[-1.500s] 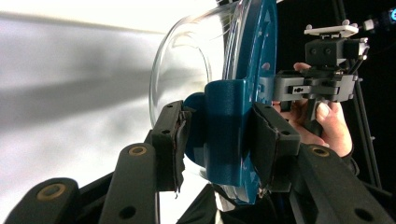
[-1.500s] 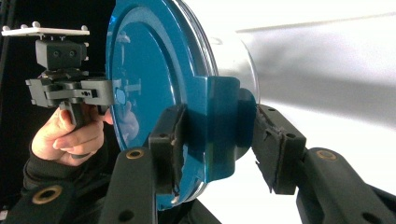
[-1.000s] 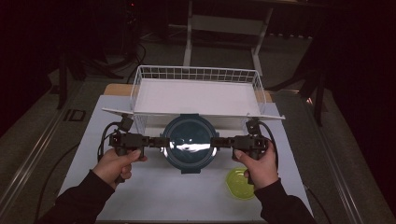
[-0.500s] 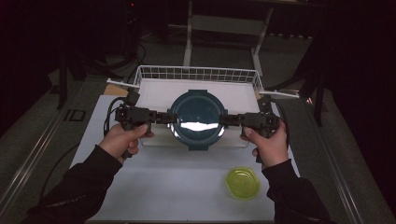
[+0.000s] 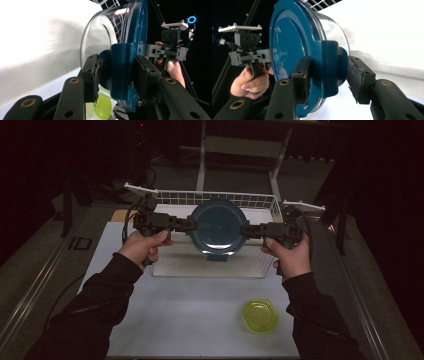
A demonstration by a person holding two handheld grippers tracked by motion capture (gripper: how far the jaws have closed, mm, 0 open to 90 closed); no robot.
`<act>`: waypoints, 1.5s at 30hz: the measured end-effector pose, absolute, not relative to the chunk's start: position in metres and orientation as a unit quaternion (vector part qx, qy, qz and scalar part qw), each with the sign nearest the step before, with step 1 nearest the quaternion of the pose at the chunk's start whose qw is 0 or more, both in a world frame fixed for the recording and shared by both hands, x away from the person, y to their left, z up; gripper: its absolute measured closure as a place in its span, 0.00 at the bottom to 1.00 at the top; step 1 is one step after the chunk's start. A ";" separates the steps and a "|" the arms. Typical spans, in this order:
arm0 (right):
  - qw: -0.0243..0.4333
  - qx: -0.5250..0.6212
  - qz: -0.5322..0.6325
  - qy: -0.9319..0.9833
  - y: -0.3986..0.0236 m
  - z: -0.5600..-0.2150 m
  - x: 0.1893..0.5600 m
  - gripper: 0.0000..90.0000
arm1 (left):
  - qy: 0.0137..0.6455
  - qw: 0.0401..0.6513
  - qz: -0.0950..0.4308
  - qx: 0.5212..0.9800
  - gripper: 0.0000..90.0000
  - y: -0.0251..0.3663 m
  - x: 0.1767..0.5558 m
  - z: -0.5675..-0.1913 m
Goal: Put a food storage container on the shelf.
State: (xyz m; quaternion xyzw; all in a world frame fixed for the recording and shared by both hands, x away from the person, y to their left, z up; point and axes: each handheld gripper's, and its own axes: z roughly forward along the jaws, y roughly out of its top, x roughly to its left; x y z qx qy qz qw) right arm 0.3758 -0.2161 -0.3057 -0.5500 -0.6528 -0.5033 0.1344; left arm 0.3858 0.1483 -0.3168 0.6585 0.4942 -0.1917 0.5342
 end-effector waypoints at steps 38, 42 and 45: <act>0.071 -0.588 -0.461 -0.661 -0.206 -0.302 0.418 0.68 | 0.535 0.536 -0.213 0.618 0.56 0.147 0.431 -0.344; 0.073 -0.589 -0.462 -0.659 -0.207 -0.303 0.419 0.68 | 0.531 0.535 -0.196 0.627 0.55 0.146 0.430 -0.341; 0.070 -0.587 -0.464 -0.659 -0.206 -0.301 0.418 0.68 | 0.533 0.531 -0.175 0.636 0.55 0.145 0.429 -0.337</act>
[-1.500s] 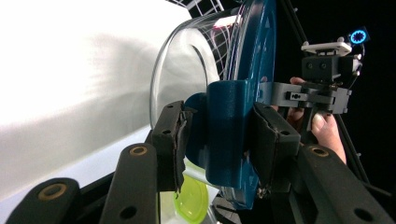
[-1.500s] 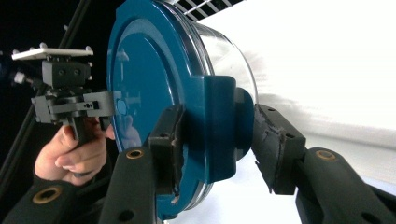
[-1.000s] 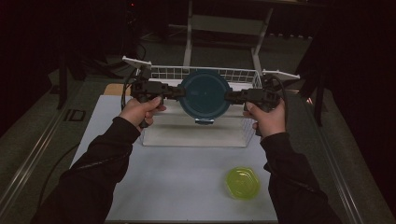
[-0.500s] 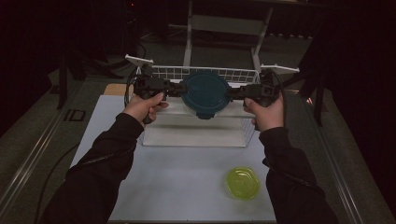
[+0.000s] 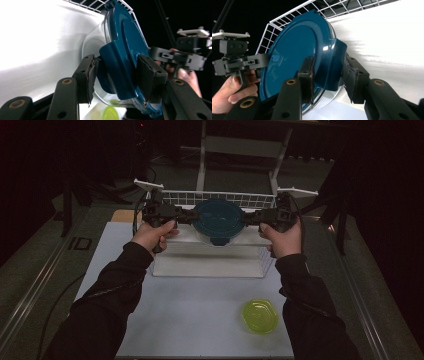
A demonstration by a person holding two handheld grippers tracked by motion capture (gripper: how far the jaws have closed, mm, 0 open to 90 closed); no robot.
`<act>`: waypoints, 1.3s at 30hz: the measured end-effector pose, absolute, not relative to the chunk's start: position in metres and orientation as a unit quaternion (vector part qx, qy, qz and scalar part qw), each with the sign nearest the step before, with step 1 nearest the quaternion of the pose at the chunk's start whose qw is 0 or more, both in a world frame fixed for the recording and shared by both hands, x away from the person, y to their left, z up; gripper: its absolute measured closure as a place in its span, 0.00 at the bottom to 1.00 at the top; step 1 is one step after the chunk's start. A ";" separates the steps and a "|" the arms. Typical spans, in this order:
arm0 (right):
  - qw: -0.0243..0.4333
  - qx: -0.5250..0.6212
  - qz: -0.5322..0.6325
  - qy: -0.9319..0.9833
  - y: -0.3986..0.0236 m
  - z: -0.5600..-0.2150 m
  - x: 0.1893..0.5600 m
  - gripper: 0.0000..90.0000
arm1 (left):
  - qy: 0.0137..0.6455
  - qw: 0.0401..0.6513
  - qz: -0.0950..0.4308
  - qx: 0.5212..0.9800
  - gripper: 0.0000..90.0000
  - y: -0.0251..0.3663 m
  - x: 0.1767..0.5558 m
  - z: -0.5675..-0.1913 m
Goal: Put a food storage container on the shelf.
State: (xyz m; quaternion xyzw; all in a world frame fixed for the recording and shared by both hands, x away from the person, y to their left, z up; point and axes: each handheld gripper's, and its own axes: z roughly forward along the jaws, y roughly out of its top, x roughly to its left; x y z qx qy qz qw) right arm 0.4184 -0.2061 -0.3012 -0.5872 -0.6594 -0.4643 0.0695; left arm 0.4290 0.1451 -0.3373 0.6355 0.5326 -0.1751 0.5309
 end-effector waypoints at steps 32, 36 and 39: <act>-0.005 -0.491 -0.491 -0.720 -0.186 -0.291 0.351 0.67 | 0.492 0.535 0.022 0.686 0.51 0.149 0.353 -0.311; 0.003 -0.477 -0.488 -0.731 -0.177 -0.298 0.341 0.71 | 0.480 0.528 0.051 0.698 0.48 0.147 0.338 -0.313; 0.007 -0.471 -0.485 -0.737 -0.170 -0.303 0.335 0.74 | 0.477 0.525 0.065 0.702 0.46 0.145 0.328 -0.316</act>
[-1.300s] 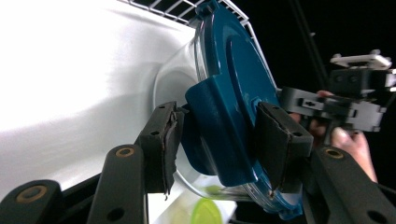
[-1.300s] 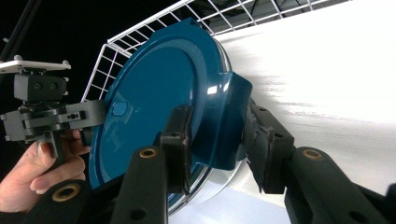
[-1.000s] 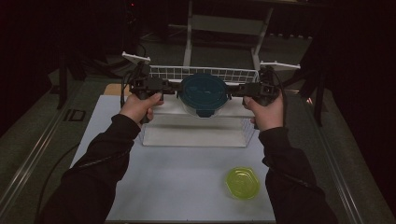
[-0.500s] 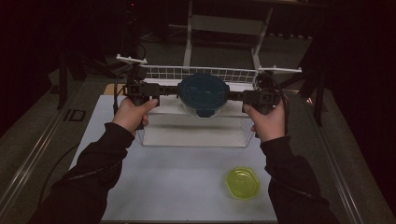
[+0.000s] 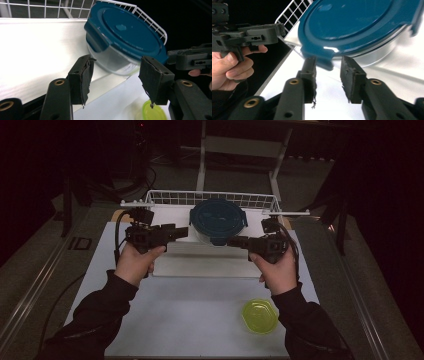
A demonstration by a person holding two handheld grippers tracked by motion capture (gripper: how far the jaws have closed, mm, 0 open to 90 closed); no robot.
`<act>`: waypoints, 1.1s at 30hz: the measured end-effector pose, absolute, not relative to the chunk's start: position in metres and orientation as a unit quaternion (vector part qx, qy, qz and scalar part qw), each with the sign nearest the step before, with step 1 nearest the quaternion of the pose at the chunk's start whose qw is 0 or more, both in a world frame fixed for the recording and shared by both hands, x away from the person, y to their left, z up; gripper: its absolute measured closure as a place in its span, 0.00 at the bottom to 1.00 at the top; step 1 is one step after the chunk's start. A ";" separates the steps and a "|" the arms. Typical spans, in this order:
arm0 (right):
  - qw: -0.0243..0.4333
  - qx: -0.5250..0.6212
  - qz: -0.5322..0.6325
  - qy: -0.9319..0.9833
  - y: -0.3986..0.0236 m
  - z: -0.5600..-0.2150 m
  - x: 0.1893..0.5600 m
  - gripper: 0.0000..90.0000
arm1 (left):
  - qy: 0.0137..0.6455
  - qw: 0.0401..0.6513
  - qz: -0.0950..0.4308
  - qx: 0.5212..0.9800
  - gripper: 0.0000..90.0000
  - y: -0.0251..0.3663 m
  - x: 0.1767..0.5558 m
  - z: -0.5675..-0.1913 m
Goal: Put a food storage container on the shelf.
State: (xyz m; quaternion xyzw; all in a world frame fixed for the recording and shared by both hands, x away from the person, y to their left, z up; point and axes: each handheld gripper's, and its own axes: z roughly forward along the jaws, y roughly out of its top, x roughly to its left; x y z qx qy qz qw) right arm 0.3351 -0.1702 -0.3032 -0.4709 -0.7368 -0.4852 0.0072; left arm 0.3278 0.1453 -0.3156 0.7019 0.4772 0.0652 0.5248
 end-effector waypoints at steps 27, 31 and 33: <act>-0.007 -0.455 -0.467 -0.758 -0.140 -0.314 0.324 1.00 | 0.396 0.547 0.159 0.720 0.00 0.149 0.259 -0.388; -0.007 -0.460 -0.469 -0.754 -0.140 -0.315 0.328 1.00 | 0.391 0.536 0.168 0.729 0.00 0.146 0.250 -0.399; -0.013 -0.460 -0.469 -0.754 -0.140 -0.315 0.329 1.00 | 0.389 0.530 0.161 0.736 0.00 0.145 0.245 -0.405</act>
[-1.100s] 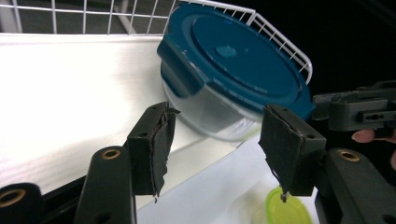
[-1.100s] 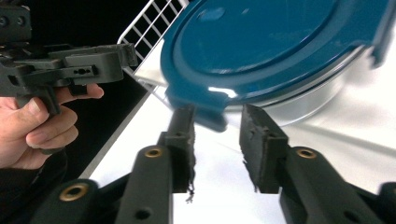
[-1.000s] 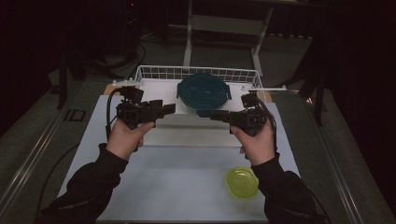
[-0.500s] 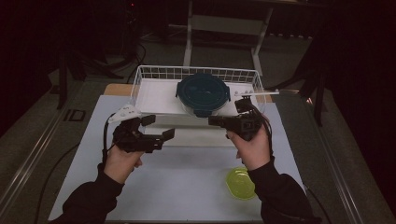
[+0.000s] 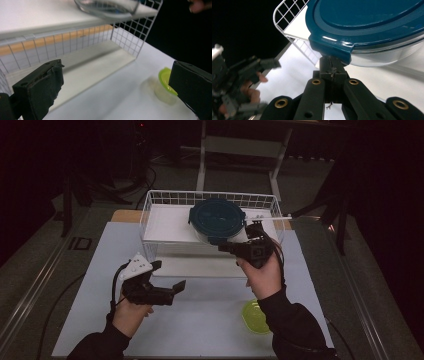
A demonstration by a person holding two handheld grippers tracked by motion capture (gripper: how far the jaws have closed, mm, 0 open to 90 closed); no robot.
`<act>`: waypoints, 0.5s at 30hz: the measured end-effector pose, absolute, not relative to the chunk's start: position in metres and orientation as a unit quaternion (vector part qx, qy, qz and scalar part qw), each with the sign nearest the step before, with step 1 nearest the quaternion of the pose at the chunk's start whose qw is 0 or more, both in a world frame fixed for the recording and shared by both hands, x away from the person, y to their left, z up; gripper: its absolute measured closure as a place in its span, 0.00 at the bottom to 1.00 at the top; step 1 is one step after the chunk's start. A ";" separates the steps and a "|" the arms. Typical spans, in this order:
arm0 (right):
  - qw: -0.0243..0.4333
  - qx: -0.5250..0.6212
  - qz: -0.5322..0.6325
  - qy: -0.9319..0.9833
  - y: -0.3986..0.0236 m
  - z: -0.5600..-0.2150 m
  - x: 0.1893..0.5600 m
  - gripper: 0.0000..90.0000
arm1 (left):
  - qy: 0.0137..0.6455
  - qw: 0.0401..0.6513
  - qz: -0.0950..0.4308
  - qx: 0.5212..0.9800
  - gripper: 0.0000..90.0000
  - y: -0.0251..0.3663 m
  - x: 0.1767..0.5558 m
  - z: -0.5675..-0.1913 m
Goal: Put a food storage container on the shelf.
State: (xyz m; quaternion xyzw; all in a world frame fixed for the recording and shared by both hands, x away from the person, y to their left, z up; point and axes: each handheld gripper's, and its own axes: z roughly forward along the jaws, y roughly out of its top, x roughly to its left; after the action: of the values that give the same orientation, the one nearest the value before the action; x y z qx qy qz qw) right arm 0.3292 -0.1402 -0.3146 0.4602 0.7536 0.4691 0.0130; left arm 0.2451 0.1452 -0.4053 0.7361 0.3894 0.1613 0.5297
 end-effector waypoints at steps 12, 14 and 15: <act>0.022 0.473 0.468 0.746 -0.142 -0.316 0.338 1.00 | 0.376 0.501 0.168 0.761 0.00 0.139 0.211 -0.441; 0.021 0.476 0.468 0.744 -0.143 -0.316 0.340 1.00 | 0.376 0.497 0.168 0.764 0.00 0.139 0.207 -0.446; 0.022 0.476 0.469 0.744 -0.143 -0.316 0.341 1.00 | 0.375 0.497 0.167 0.765 0.00 0.139 0.205 -0.448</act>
State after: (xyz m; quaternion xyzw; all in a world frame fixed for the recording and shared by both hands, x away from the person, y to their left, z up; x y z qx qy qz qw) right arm 0.3411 -0.1425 -0.3162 0.4762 0.7437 0.4686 0.0219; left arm 0.2054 0.1393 -0.4481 0.7646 0.3753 0.1666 0.4968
